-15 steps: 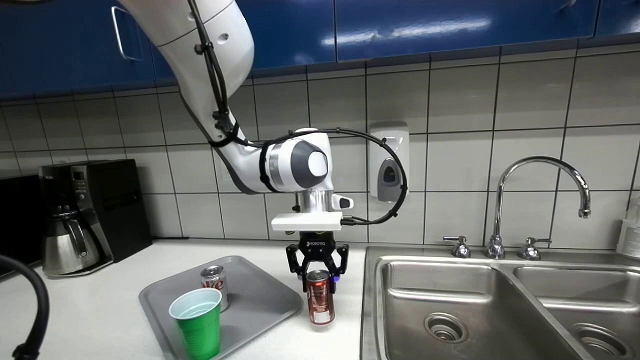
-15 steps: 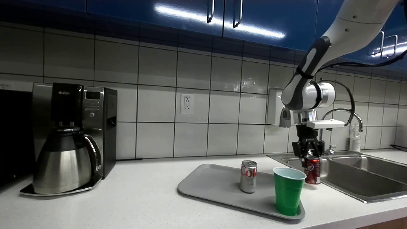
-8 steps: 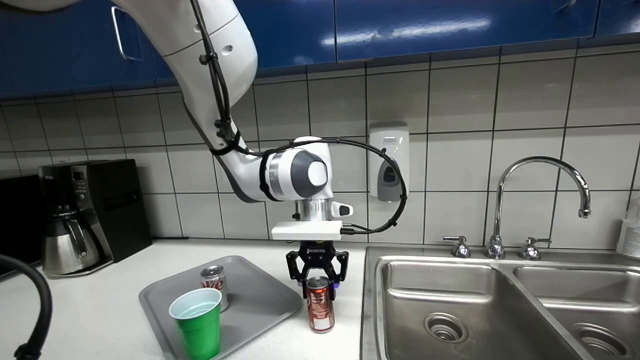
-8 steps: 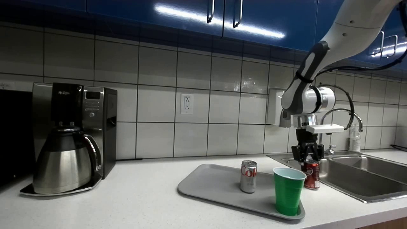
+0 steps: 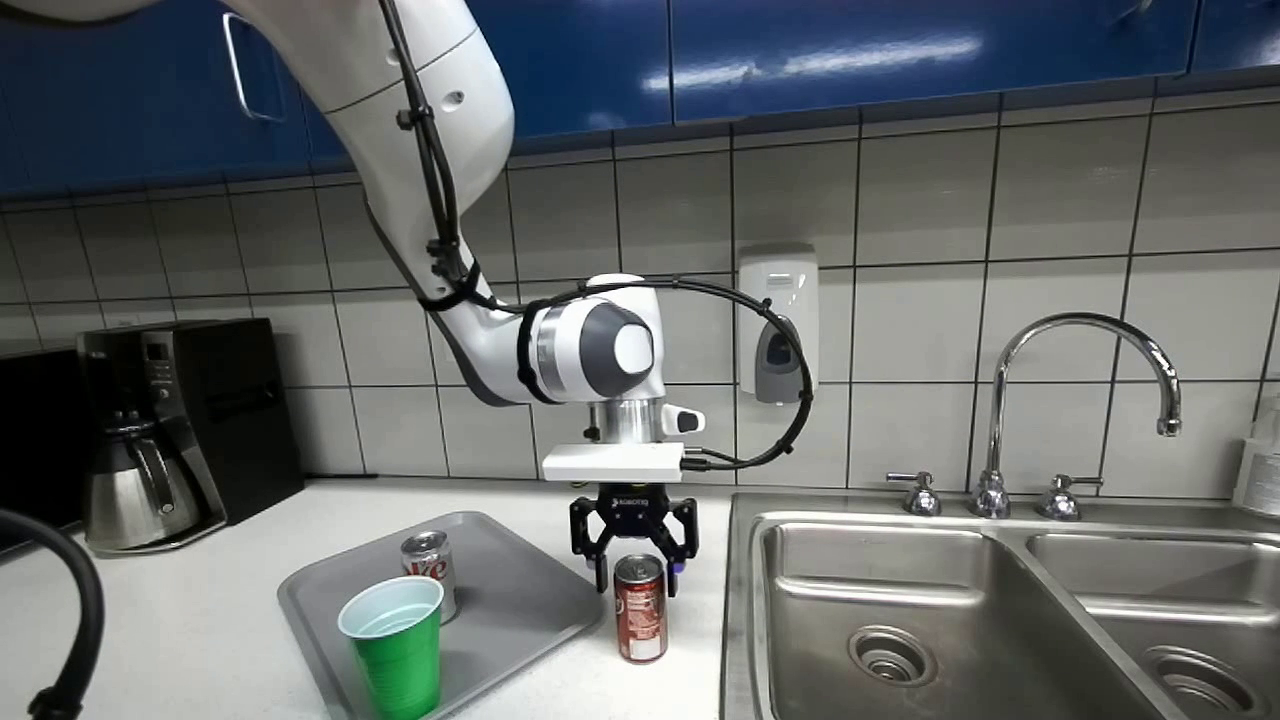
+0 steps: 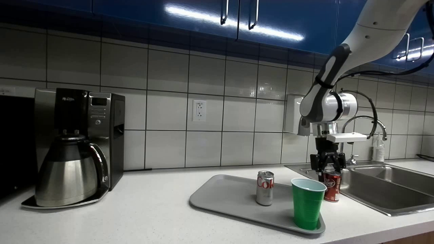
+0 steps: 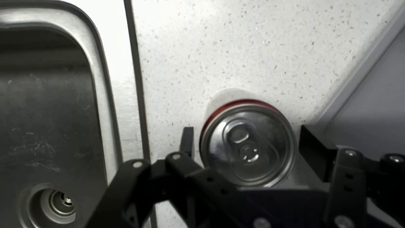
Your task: Take the two metal cans off of the tray
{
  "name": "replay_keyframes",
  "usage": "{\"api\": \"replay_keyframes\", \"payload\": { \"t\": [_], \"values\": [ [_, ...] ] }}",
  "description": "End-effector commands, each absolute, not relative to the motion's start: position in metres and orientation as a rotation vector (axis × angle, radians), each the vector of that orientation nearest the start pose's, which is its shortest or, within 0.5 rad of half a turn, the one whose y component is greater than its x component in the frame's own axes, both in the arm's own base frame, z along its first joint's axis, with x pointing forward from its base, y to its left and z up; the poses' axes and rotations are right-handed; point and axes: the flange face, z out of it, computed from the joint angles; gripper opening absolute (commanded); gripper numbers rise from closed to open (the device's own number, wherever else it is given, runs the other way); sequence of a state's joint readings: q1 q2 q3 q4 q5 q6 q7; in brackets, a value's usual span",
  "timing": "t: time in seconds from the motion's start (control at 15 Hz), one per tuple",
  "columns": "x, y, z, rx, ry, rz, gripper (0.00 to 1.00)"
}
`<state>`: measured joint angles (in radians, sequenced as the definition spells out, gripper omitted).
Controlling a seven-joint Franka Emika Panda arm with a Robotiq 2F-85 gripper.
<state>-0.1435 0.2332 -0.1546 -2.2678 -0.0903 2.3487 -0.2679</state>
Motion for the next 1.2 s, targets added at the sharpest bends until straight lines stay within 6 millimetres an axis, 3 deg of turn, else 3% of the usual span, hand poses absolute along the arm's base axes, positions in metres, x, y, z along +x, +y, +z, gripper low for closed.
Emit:
{"api": "replay_keyframes", "payload": {
  "t": [0.0, 0.4, 0.73, 1.13],
  "values": [
    [0.489, -0.15, 0.272, -3.146, -0.117, 0.235, 1.0],
    [0.489, -0.143, 0.347, -3.126, -0.201, 0.082, 1.0],
    [0.485, -0.129, 0.36, -3.123, -0.254, 0.094, 1.0],
    [0.485, -0.101, 0.348, -3.125, -0.311, 0.12, 1.0]
  ]
}}
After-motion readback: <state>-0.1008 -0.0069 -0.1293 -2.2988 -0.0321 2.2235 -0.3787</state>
